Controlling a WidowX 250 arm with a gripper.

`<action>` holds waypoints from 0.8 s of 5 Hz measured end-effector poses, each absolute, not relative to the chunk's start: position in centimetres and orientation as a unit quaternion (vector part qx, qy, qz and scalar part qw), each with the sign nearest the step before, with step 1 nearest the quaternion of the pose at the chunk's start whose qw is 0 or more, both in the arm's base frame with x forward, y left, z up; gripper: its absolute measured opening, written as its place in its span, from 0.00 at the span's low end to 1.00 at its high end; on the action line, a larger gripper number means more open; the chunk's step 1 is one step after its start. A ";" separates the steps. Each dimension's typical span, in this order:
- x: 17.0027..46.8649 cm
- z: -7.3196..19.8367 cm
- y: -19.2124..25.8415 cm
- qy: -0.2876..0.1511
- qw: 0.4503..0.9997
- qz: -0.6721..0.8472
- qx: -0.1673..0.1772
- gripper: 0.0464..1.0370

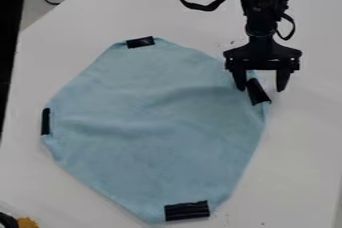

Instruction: Unfold the cloth from bottom left to top right

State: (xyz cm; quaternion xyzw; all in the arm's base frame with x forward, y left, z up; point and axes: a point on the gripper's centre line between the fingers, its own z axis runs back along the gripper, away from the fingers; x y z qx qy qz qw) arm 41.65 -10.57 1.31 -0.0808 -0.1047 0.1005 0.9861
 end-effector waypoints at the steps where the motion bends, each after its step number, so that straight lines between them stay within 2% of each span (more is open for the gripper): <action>1: 42.2 1.6 -11.6 -0.096 0.992 0.063 -0.047 0.96; 2: 42.6 3.8 -11.8 -0.091 0.996 0.006 0.009 0.96; 3: 42.3 4.4 -11.5 -0.073 0.997 -0.013 0.024 0.96; 4: 42.1 4.5 -11.6 -0.068 0.997 -0.013 0.024 0.96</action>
